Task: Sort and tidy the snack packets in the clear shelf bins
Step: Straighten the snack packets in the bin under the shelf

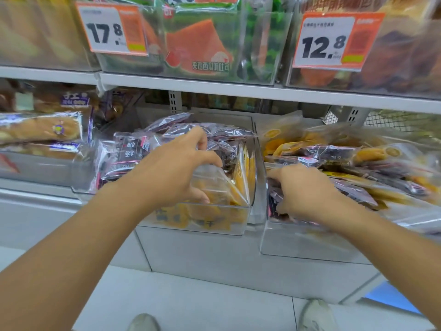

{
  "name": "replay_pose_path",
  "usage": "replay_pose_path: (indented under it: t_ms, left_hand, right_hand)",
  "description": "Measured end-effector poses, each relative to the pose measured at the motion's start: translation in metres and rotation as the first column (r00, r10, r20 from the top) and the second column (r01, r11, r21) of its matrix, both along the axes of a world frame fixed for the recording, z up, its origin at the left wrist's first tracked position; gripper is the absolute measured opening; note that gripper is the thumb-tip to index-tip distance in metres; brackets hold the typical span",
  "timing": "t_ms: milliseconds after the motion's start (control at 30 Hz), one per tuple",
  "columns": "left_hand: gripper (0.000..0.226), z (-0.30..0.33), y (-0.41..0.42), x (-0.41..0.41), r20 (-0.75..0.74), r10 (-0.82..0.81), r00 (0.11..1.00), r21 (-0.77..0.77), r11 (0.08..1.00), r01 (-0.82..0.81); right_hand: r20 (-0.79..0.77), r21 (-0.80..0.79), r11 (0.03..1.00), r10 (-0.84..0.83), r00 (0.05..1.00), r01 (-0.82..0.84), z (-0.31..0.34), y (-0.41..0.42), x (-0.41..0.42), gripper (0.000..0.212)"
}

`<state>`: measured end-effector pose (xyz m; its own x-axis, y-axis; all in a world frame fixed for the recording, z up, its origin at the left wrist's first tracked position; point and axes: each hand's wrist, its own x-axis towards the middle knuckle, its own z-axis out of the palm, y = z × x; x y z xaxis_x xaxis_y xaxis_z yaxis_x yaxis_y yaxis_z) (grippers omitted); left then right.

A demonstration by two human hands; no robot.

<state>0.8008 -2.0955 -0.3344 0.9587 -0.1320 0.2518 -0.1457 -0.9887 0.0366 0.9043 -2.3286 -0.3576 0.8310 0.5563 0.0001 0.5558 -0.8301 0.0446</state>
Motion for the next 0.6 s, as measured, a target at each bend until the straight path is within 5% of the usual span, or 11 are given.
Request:
replay_pose_path:
  t_ms: [167,300,467,600]
  left_hand:
    - [0.072,0.001,0.007,-0.001,-0.087,0.008,0.996,0.056,0.998,-0.003]
    - [0.074,-0.005,0.022,-0.004,-0.02,-0.068,0.997,-0.138,0.988,0.065]
    - [0.066,-0.009,0.032,-0.004,0.324,0.079,0.943,-0.291,0.957,0.02]
    - [0.09,-0.021,0.04,-0.008,0.191,0.205,0.96,-0.282,0.948,-0.147]
  right_hand:
    - [-0.105,0.326,0.944,-0.022,0.994,0.055,0.058,-0.039,-0.008,0.039]
    - [0.085,0.764,0.623,0.156,0.984,-0.164,0.101,-0.056,-0.037,0.056]
    - [0.292,0.485,0.705,0.427,0.856,-0.517,0.079,0.012,-0.025,0.055]
    - [0.269,0.285,0.77,0.508,0.819,-0.571,0.068,0.065,0.006,0.064]
